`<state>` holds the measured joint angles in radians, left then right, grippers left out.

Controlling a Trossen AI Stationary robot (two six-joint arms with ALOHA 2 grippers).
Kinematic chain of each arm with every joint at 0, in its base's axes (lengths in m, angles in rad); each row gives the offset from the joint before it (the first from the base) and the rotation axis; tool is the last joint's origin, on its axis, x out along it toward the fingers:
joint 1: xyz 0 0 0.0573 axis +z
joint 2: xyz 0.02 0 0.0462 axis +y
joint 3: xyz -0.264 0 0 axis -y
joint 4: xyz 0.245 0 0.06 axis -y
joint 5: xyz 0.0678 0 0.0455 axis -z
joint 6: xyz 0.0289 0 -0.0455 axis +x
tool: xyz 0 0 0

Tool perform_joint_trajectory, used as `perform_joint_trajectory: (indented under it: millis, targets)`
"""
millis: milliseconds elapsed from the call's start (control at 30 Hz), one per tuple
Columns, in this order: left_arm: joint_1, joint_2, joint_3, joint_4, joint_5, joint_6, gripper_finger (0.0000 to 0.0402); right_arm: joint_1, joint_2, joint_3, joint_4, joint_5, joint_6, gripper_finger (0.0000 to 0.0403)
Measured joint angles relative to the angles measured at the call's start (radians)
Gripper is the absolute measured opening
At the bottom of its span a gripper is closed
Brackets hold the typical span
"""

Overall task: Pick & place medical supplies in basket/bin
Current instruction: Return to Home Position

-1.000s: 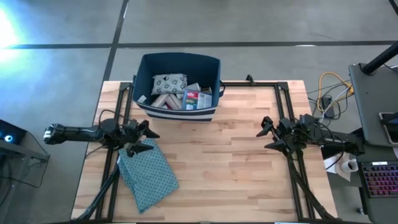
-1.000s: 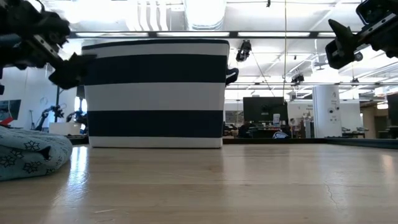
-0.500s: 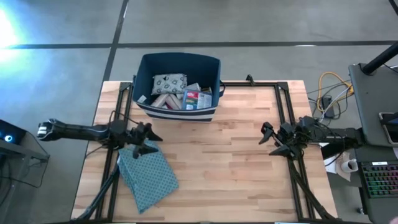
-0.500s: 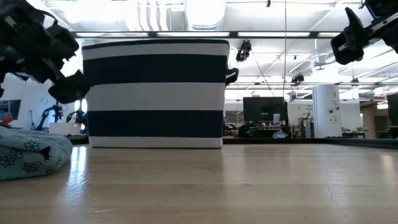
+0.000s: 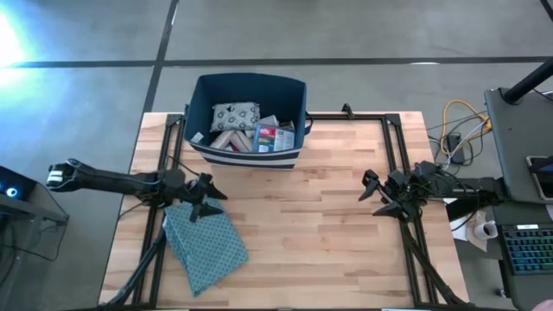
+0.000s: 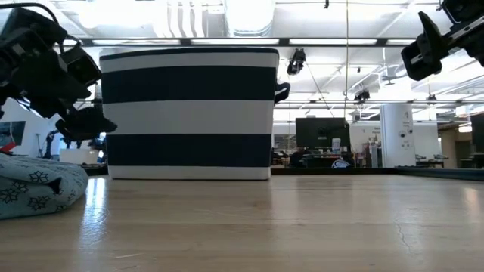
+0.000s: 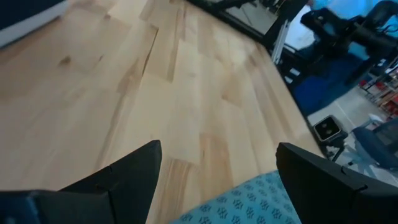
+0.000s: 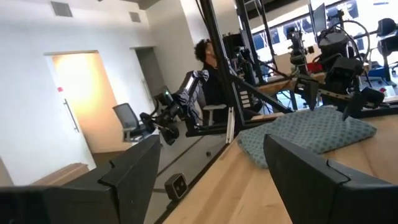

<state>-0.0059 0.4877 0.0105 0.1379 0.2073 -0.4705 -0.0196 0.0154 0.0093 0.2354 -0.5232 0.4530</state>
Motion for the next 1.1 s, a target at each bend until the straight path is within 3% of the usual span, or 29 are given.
perform_joint_trajectory:
  millis: [367,1100]
  targets:
    - [0.000,0.082,0.000,0.000,0.000,0.000,0.0296,0.116,-0.004,0.000,0.000,0.000,0.000,0.0272]
    - [0.000,0.121,0.000,0.000,0.000,0.000,0.0296,0.116,0.000,0.000,0.001,0.000,0.000,0.0272]
